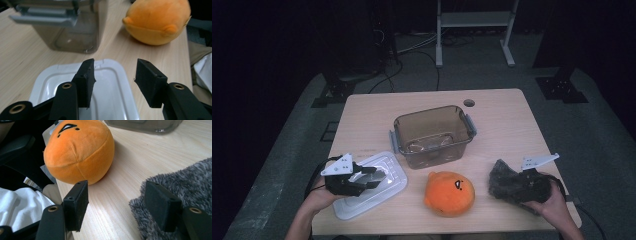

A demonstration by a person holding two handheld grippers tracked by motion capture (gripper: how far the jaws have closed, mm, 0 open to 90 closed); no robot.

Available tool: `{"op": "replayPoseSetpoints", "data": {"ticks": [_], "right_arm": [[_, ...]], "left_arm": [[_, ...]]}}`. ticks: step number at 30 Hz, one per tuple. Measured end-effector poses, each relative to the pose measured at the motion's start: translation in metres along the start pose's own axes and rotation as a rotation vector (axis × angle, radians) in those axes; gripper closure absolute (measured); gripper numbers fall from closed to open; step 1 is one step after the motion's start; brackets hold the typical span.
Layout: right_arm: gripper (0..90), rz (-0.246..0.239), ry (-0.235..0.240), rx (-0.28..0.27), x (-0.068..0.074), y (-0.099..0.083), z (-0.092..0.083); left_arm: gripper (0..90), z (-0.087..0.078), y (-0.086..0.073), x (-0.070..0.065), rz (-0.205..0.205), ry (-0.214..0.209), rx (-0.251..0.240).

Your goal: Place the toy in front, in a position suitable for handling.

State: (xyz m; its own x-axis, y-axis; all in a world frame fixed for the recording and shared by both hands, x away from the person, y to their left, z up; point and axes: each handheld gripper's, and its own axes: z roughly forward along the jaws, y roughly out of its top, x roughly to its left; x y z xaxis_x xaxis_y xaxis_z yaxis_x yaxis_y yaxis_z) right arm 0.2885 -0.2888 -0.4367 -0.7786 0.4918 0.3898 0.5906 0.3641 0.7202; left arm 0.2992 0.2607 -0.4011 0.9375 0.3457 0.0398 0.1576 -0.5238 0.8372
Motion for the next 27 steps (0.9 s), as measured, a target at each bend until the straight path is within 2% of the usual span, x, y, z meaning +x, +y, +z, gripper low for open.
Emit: {"op": "replayPoseSetpoints", "data": {"ticks": [3, 11, 16, 19, 21, 27], "right_arm": [[35.1, 0.001, 0.0, 0.0, 0.0, 0.0, 0.0], [35.1, -0.001, -0.002, 0.001, 0.0, -0.001, 0.0], [35.1, 0.005, 0.001, -0.001, -0.001, -0.001, 0.0], [35.0, 0.004, 0.002, -0.002, -0.001, -0.001, 0.0], [34.9, 0.003, 0.002, -0.002, -0.001, -0.001, 0.0], [34.9, 0.002, 0.003, -0.002, -0.001, -0.001, 0.0]], "left_arm": [[46.5, 0.003, 0.006, -0.005, 0.016, -0.014, -0.01], [35.3, 0.014, 0.028, -0.02, 0.055, -0.066, -0.036], [29.1, 0.031, 0.044, -0.031, 0.074, -0.112, -0.028], [23.5, 0.039, 0.049, -0.034, 0.071, -0.118, -0.02], [21.6, 0.048, 0.056, -0.039, 0.081, -0.15, -0.028], [16.4, 0.063, 0.068, -0.045, 0.091, -0.169, -0.032]]}}
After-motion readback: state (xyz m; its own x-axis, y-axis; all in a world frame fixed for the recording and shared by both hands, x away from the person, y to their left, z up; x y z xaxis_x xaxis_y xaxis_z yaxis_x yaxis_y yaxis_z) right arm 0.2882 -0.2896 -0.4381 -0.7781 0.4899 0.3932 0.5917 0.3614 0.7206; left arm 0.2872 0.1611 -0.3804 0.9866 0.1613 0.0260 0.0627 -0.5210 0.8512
